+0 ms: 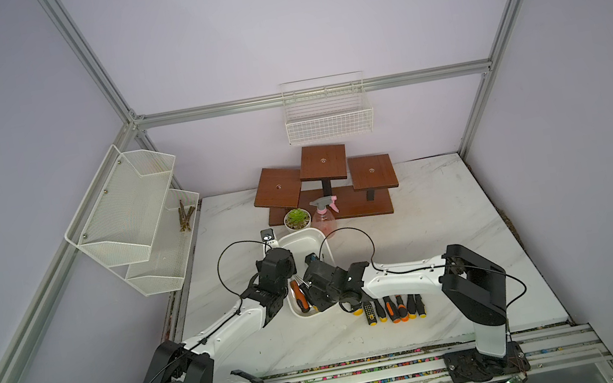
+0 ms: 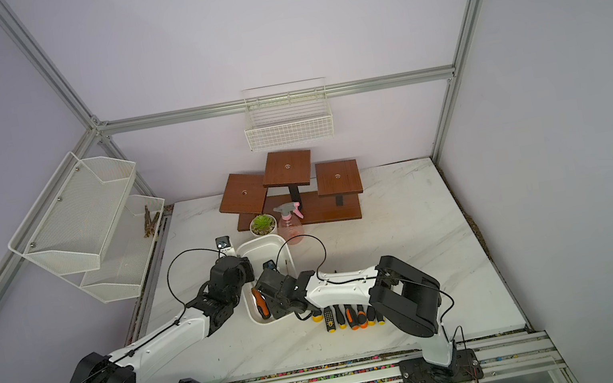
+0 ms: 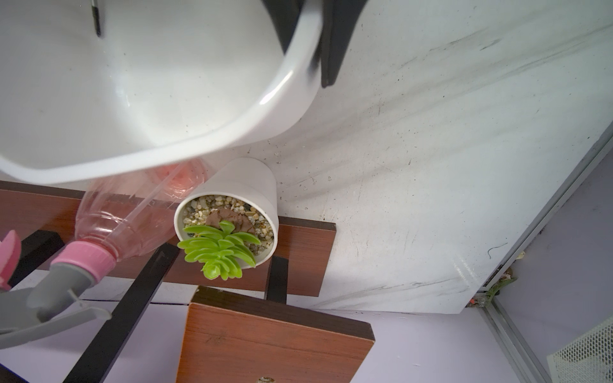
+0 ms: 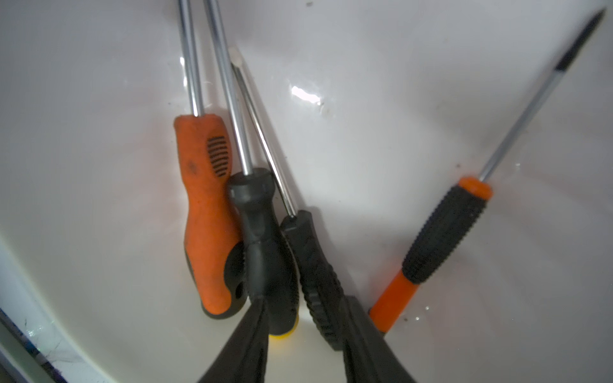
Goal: Take out the screwdriver from the storage box
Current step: Pick up the screwdriver from the storage box.
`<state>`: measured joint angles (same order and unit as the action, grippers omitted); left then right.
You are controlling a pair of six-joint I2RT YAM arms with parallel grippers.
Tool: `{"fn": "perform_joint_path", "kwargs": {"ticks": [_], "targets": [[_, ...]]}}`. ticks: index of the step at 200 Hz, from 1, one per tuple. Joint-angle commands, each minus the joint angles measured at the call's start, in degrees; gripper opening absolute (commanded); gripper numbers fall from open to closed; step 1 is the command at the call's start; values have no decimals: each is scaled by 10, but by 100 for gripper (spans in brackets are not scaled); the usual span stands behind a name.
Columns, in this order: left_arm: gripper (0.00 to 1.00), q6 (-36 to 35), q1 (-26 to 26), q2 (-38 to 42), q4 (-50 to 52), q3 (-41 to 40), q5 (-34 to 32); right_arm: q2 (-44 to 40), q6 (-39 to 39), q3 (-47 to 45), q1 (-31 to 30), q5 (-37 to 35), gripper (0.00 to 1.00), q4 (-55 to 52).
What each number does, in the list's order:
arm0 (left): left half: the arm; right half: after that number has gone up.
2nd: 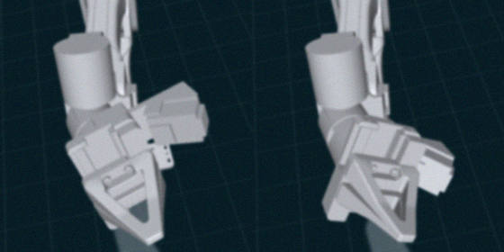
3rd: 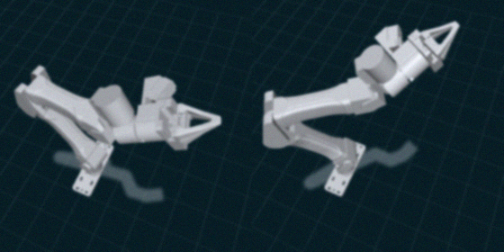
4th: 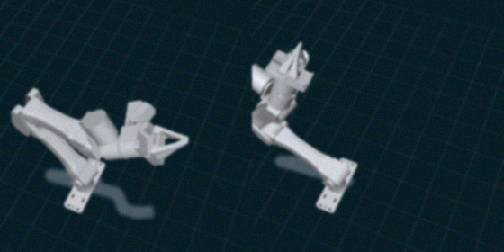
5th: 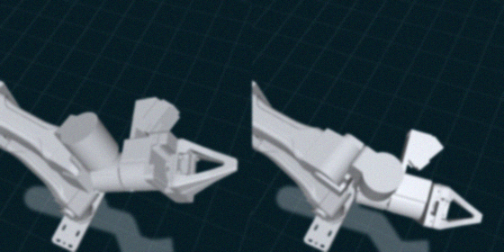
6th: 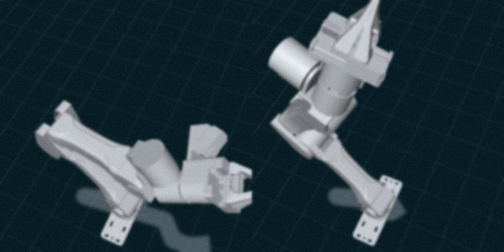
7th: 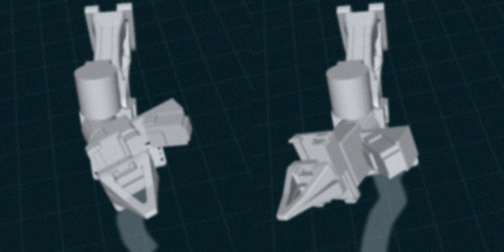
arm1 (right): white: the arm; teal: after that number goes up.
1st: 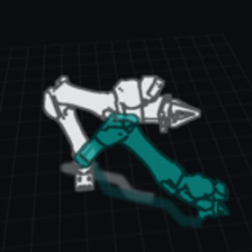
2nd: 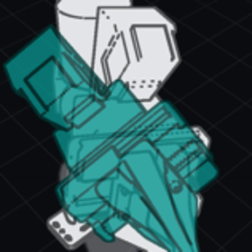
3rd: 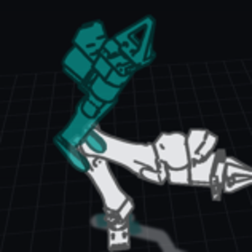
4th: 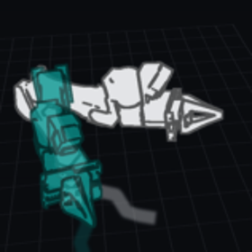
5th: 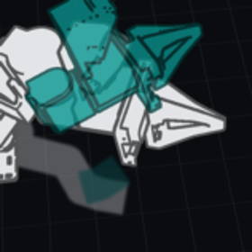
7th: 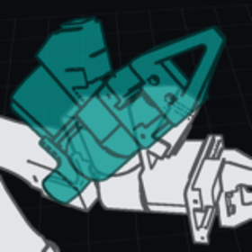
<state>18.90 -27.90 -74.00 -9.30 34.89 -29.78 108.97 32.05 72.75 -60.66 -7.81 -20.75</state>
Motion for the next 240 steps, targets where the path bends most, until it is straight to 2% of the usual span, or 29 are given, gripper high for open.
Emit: {"fn": "perform_joint_path", "kwargs": {"ticks": [1,65,155,176,203,240], "targets": [[0,-10,-1,3,-17,18,-5,11,-6,22,-2,-21,41,-24],[0,-10,-1,4,-16,18,-5,58,-13,67,0,-42,41,-41],[0,-9,-1,6,-17,16,-6,101,-22,88,19,-36,40,-44],[0,-9,-1,5,-17,16,-6,105,-24,89,21,-34,36,-41],[0,-9,-1,5,-17,17,-6,112,-27,89,27,-30,23,-42],[0,-10,-1,4,-16,17,-6,111,-36,91,31,-29,10,-44]]}}
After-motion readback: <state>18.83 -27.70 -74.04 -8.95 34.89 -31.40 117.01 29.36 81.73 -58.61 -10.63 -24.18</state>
